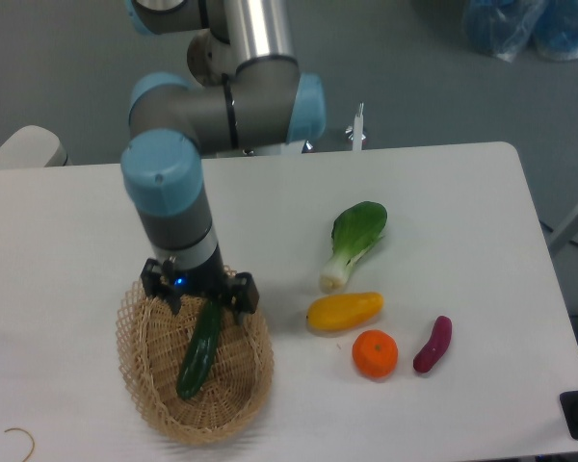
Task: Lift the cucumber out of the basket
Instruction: 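Lower the gripper down onto the cucumber inside the basket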
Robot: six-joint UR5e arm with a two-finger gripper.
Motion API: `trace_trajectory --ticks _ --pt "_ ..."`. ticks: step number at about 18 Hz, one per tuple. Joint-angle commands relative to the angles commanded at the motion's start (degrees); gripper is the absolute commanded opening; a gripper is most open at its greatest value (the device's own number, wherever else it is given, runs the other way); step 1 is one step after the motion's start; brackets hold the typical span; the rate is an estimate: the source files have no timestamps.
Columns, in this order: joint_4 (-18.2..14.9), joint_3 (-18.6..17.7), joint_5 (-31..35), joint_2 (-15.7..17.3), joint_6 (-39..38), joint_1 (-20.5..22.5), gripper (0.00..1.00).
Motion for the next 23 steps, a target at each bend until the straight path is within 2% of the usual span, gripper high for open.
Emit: trace_trajectory --ticks 3,6,10,23 --pt "3.69 -0.44 1.67 -1.85 -1.60 -0.26 1.00" --pt "4.66 -1.23 2.98 -3.87 -0.99 -1.23 1.00" --pt "8.00 -1.41 5.98 -5.10 1.99 -1.58 1.00" --pt "8.09 -2.20 6.15 -6.86 3.67 -2.46 1.00"
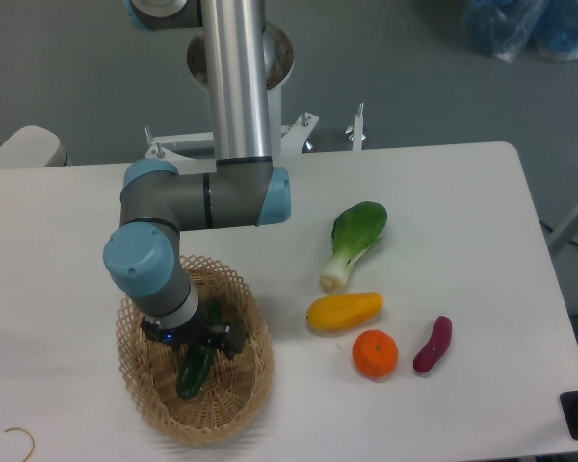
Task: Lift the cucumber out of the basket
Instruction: 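Lower the gripper down onto the cucumber inside the basket, then close the gripper around the cucumber, then lift the held cucumber up out of the basket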
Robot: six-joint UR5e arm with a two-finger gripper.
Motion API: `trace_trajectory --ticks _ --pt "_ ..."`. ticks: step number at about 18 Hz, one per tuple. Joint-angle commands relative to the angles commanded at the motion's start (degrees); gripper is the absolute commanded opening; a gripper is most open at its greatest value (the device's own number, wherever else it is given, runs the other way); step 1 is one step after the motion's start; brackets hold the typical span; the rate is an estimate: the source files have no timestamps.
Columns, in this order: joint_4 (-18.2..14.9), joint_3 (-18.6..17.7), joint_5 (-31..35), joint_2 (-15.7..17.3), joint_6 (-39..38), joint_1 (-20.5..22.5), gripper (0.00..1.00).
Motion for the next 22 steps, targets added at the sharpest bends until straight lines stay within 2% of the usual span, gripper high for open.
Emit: trace_trajectory --ticks 6,7,8,9,11,12,13,19,22 --pt "0.00 -0.26 0.00 -0.09 0.18 0.00 1.00" --pt "0.00 -0.26 0.00 -0.09 0.26 -0.09 0.93" --pt "0.00 -0.18 0.00 -0.09 0.35 0.00 0.80" --pt "-0.09 -0.26 0.00 0.00 1.22 -0.09 0.56" --pt "-0.09 -0.26 0.00 0.00 1.93 -0.09 0.36" --pt "-0.17 -0.18 0.00 0.09 2.02 0.00 0.31" --pt "-0.18 -0.18 0.00 0.09 2.11 0.00 0.28" --pt "-0.26 0.88 0.09 0.87 6.67 0.17 0.26" --pt "-1.66 3.77 -0.09 2.63 10.09 0.61 0.25"
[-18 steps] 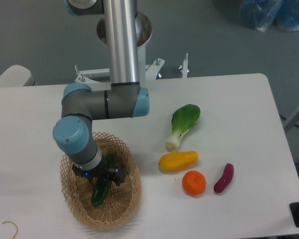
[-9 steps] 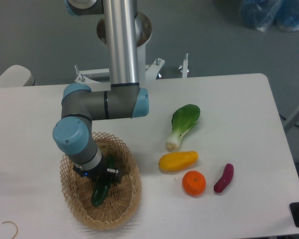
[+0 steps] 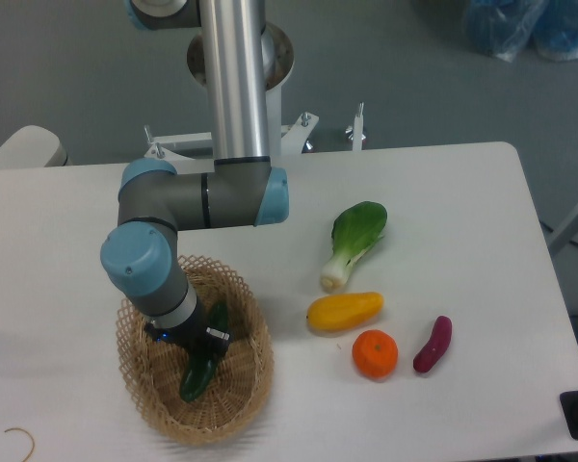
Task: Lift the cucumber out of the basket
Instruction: 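Lift the held cucumber up out of the basket, then carry the cucumber away from the basket, past the bok choy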
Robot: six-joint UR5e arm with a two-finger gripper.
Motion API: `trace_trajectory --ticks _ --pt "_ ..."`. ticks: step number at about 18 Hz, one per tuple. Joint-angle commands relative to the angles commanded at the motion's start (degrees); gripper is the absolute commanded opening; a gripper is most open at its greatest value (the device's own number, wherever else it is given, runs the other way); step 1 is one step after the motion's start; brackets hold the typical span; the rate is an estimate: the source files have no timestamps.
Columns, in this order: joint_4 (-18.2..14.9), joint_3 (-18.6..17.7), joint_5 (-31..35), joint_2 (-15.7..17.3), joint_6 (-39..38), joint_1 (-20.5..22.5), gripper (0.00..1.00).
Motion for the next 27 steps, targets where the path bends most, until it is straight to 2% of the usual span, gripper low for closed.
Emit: trace_trajectory --ticks 5,11,14,20,27 --pt "-4.83 4.05 -0.88 5.27 7.74 3.42 0.25" --pt "-9.58 5.19 -4.12 10.11 20.83 12.64 0.25" --pt "-11.78 5.90 -4.83 10.73 27.77 17.48 0.25" --pt "-12.66 6.60 -5.62 10.73 43.41 26.53 0.25" --pt "-12.93 7.31 -6.15 10.12 53.80 32.25 0.25"
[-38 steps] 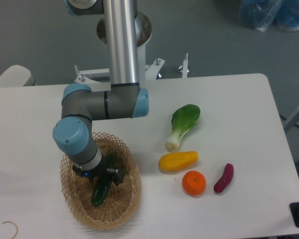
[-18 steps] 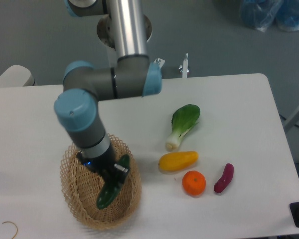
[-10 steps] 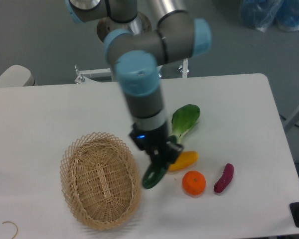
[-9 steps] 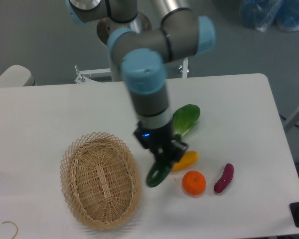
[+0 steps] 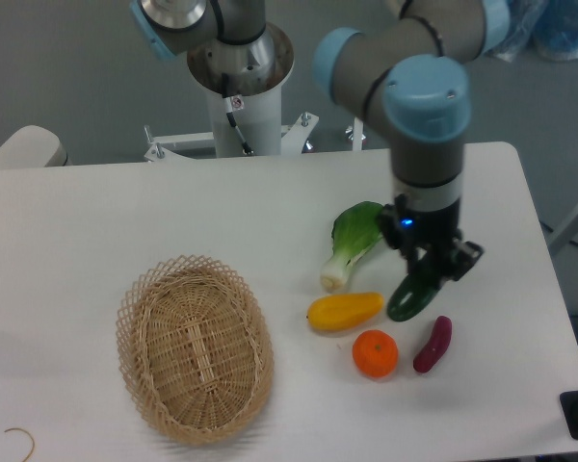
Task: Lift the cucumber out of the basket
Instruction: 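Carry the cucumber away from the basket, past the bok choy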
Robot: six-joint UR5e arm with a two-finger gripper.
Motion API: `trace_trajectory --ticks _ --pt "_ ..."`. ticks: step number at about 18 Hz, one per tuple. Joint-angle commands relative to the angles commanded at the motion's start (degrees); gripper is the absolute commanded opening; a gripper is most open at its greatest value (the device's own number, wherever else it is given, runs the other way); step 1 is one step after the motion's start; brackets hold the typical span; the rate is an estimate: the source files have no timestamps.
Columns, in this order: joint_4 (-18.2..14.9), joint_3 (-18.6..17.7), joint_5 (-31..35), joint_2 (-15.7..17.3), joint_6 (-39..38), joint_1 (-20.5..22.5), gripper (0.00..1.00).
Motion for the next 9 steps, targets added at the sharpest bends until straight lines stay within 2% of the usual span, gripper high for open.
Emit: trace_trajectory --ticks 9 --pt "-0.70 -0.18 -1.06 0.00 0.01 -0.17 0.25"
